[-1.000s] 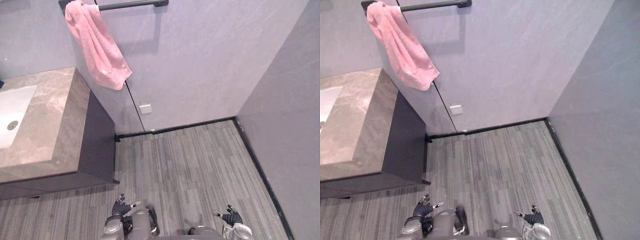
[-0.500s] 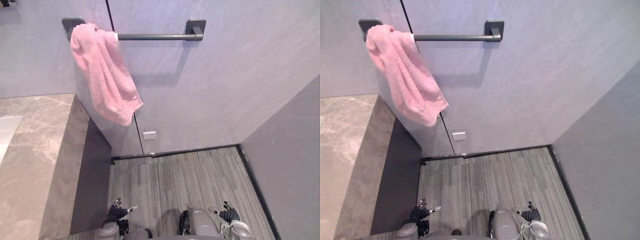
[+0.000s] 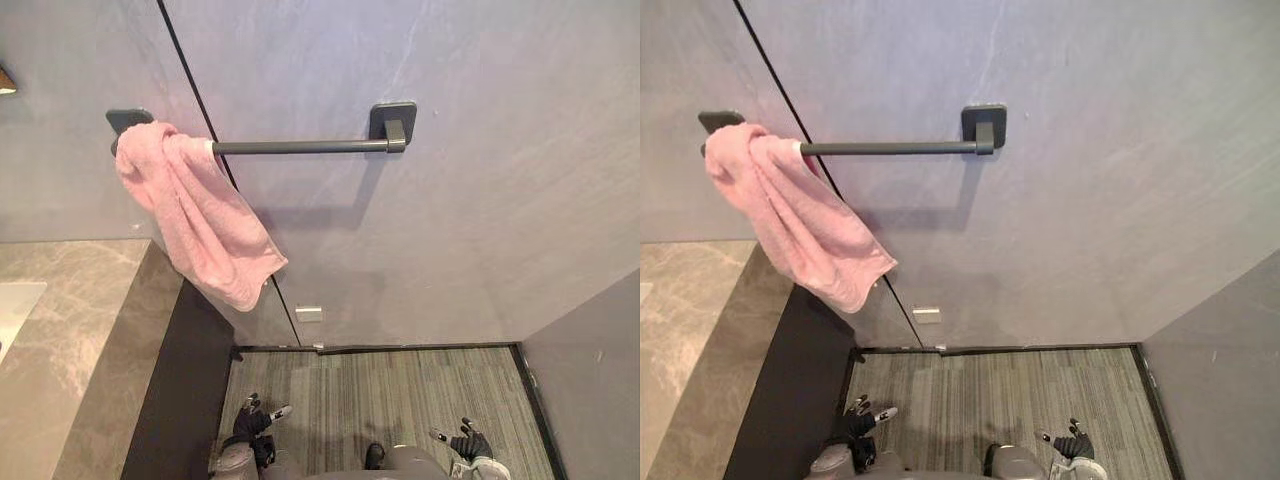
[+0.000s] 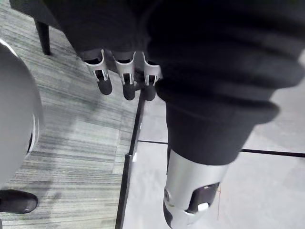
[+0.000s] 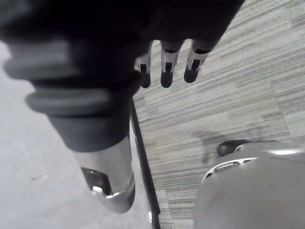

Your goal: Organize washtable

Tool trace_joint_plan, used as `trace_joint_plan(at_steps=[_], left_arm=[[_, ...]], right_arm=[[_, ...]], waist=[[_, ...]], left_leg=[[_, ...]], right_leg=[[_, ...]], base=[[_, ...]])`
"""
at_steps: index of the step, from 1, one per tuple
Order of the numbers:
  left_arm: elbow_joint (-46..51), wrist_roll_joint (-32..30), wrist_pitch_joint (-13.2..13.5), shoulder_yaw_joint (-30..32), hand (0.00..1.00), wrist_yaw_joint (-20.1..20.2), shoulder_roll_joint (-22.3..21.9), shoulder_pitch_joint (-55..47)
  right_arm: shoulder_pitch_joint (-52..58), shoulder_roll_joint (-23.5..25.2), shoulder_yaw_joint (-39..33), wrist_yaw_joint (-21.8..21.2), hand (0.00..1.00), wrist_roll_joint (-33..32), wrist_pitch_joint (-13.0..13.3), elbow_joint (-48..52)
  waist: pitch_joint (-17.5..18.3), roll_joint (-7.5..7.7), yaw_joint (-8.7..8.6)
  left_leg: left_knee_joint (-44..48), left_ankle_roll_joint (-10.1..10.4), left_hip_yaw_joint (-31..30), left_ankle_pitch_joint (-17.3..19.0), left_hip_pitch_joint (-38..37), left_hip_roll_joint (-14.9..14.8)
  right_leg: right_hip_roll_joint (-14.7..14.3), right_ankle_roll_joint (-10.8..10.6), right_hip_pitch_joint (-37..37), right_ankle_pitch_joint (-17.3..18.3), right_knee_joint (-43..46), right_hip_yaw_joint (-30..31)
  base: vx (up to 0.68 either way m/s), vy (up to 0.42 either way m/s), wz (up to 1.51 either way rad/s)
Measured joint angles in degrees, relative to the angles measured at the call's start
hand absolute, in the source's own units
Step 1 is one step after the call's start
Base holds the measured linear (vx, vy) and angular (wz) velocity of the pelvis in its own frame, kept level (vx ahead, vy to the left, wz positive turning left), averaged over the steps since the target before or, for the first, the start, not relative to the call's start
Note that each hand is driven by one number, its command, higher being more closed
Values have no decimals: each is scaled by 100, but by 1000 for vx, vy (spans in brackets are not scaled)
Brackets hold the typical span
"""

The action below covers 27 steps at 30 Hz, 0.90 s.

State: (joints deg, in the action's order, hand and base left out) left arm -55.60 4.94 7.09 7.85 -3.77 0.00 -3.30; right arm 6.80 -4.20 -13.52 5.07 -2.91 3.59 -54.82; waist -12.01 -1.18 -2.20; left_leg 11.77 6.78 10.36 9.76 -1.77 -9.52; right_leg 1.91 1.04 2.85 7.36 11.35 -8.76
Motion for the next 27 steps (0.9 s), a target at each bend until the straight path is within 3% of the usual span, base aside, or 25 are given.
trace_joint_plan(at_steps=[1, 3, 7, 16, 22, 25, 27], left_arm=[[-22, 0, -2, -15, 0, 1, -4, -7], [-128, 10, 8, -53, 0, -2, 129, -3], [-246, -5, -32, -55, 0, 2, 250, -73], [-212, -4, -29, -338, 0, -9, 292, -103], [957, 190, 68, -377, 0, -50, 345, -239], [2010, 360, 119, -373, 0, -136, 421, -392], [2544, 470, 271, -363, 0, -156, 504, -467]], right_arm=[[11, -28, 1, -1, 0, -1, 2, 2], [90, 12, 48, -8, 0, 0, -3, -46], [276, 130, 36, 0, 0, 0, -2, -53], [241, 23, 38, -20, 0, 12, -9, -231], [216, -2, 58, -12, 0, 18, -9, -224], [219, -4, 155, -1, 0, 28, -9, -156], [231, -29, 277, 0, 0, 30, -6, -43]], waist=[[36, -62, -2], [146, 91, -1], [243, 258, 6], [338, 117, -4], [345, 120, 4], [358, 142, 4], [361, 140, 6]], left_leg=[[-184, -33, -117, -424, 29, 36], [-404, -123, -11, -462, -140, 181], [-822, -248, 176, -545, -415, 385], [-1189, -320, 135, -660, -617, 531], [-1440, -334, -141, -856, -651, 558], [-1567, -341, -262, -952, -658, 567], [-1579, -344, -297, -961, -658, 568]], right_leg=[[-38, -56, -7, -10, -40, 51], [43, -248, 62, -119, -313, 313], [189, -355, 110, -158, -433, 476], [223, -392, 222, -179, -601, 447], [230, -390, 292, -178, -648, 219], [237, -388, 289, -177, -643, 105], [237, -387, 279, -175, -644, 86]], base=[[88, 153, -42], [96, 136, -35], [43, 124, -20], [25, 17, 1], [-21, -32, 22], [-57, -27, 18], [-46, -16, 7]])
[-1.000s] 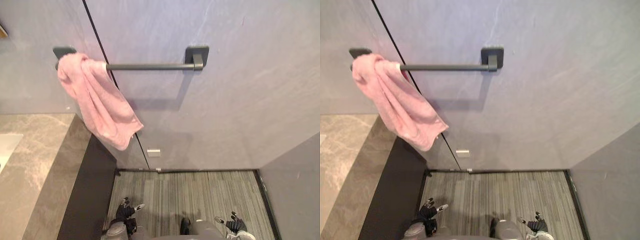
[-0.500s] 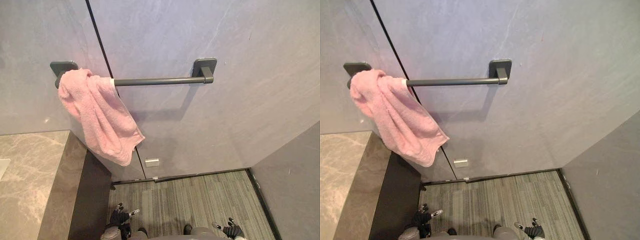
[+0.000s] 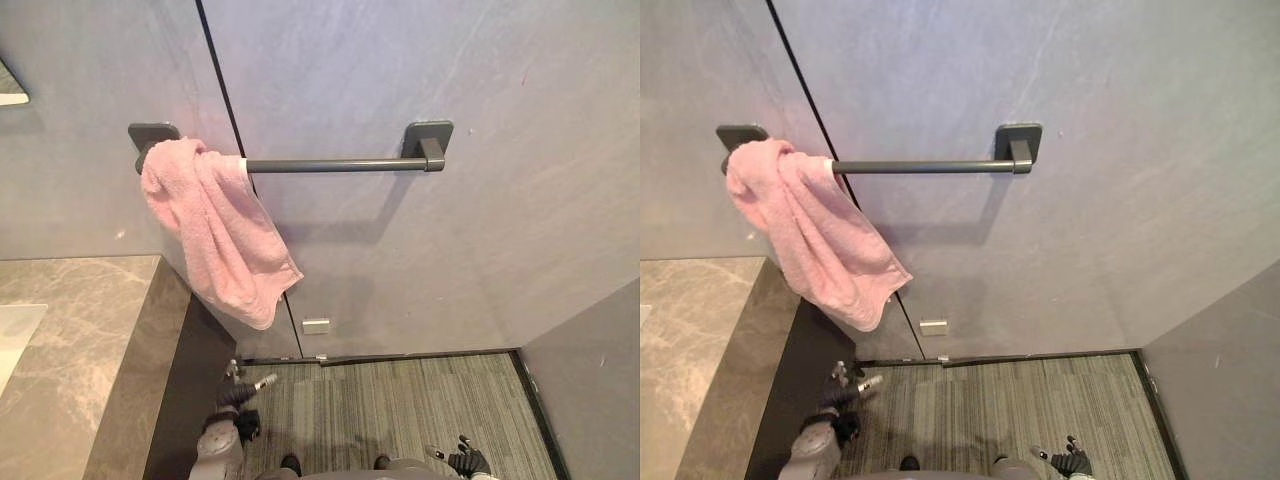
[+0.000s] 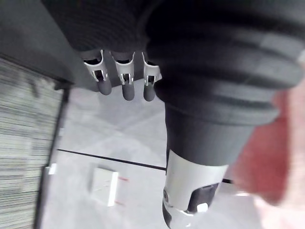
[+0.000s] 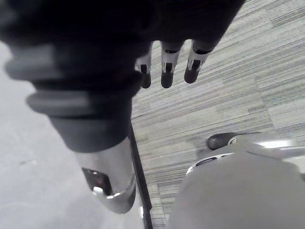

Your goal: Organize washtable

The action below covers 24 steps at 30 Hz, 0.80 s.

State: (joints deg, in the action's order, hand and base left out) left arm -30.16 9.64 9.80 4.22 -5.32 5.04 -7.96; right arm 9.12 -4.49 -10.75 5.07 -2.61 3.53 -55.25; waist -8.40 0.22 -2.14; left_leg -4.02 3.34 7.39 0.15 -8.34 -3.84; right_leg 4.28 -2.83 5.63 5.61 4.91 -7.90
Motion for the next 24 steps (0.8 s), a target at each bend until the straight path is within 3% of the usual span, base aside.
trace_joint_plan(at_steps=[12, 24], left_arm=[[1876, 568, 425, 152, 0, -38, 278, 61], [2184, 703, 585, 553, 0, -248, 480, 244]], right_arm=[[-34, -77, 62, -27, 0, 331, -3, 86], [-24, -78, 236, -38, 0, 451, -32, 85]], waist=[[110, -80, -9], [188, 30, -13]], left_leg=[[-12, 2, -243, -13, 73, 2], [-1, -4, -232, -16, 49, 3]], right_leg=[[-13, 20, 20, 29, -26, -157], [-13, 31, 23, 17, -18, -108]], base=[[-5, -15, 7], [-25, -4, -1]])
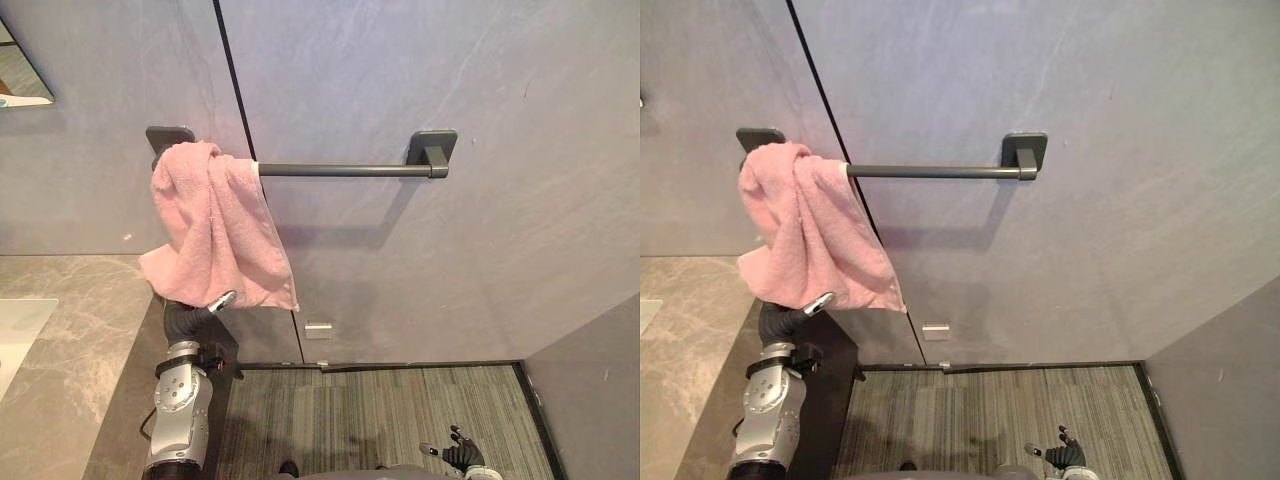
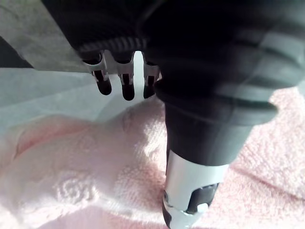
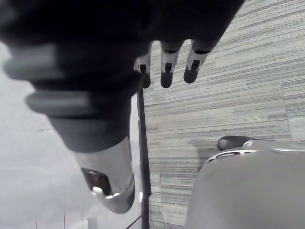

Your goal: Organize washtable

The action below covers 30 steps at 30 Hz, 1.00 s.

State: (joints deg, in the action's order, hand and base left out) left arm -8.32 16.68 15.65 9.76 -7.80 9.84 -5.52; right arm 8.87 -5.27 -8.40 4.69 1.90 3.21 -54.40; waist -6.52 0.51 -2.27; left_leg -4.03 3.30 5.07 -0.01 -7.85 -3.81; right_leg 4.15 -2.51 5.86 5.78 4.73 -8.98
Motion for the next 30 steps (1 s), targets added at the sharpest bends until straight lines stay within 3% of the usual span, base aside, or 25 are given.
trace_joint_plan(at_steps=[20, 30], left_arm=[[-158, 180, -73, 105, 0, 122, -88, -291], [-361, 171, -199, -145, 0, 290, -284, -641]], right_arm=[[-101, -1, 3, -3, 0, 53, -120, 2], [-121, 4, 14, 0, 0, 53, -121, 19]], waist=[[5, 22, 8], [5, 29, 6]], left_leg=[[-126, -2, 62, 1, -92, 13], [-127, -2, -38, 1, -92, 18]], right_leg=[[-9, 11, 93, -32, -121, 71], [-7, 11, 177, -32, -194, -32]], base=[[-3, -6, -2], [-16, -14, 5]])
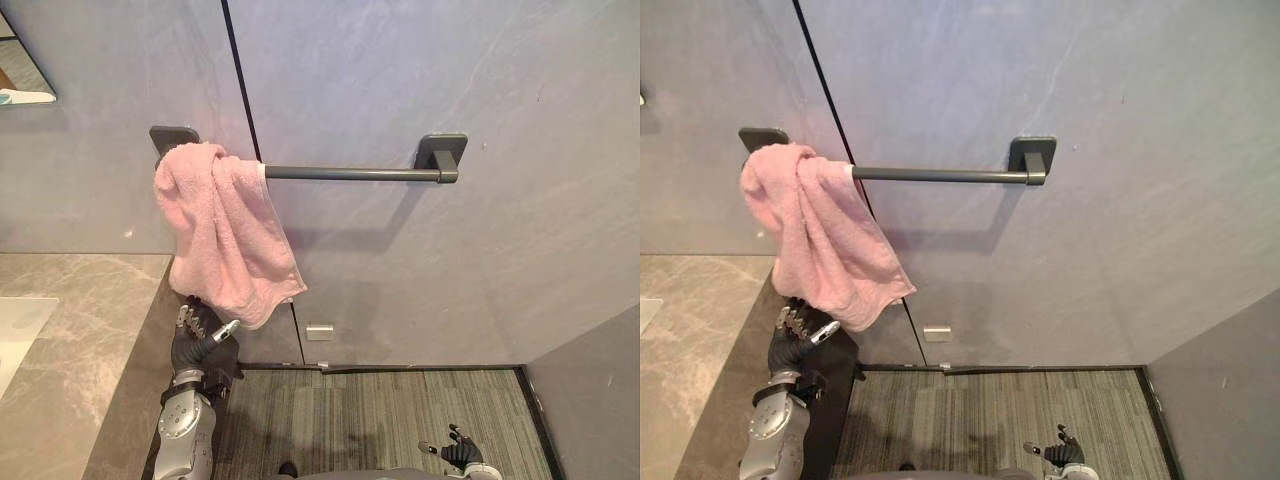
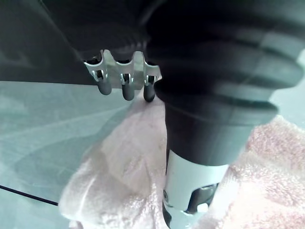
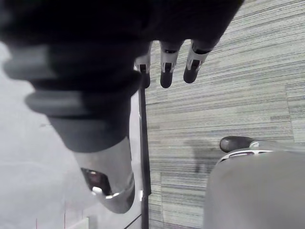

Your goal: Organize washtable

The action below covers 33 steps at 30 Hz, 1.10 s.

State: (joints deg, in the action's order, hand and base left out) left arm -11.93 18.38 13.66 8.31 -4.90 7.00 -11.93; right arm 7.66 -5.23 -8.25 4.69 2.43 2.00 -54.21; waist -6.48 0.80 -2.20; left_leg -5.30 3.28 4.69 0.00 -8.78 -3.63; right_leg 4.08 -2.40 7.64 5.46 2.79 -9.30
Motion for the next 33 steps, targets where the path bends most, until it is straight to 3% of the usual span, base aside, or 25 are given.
trace_joint_plan(at_steps=[13, 26, 33], left_arm=[[-147, -10, -109, -187, 0, 107, -9, -111], [1219, -8, 88, 98, 0, -34, -8, -266], [1359, -10, 135, 311, 0, -72, -4, -259]], right_arm=[[33, 28, 0, 3, 0, -1, -4, 1], [132, 11, -3, 2, 0, 2, 2, 7], [138, -6, 1, 0, 0, 46, 1, 2]], waist=[[2, 2, 4], [1, -24, 5], [1, -38, 10]], left_leg=[[4, -1, -5, -2, -7, 0], [19, -13, -18, -19, -98, -3], [12, -8, -29, -22, -94, -4]], right_leg=[[3, -1, 9, 2, 9, -10], [17, -9, 29, 51, 121, -19], [14, -10, 27, 51, 116, -25]], base=[[-24, -11, 0], [-13, -6, 0], [-16, -7, 0]])
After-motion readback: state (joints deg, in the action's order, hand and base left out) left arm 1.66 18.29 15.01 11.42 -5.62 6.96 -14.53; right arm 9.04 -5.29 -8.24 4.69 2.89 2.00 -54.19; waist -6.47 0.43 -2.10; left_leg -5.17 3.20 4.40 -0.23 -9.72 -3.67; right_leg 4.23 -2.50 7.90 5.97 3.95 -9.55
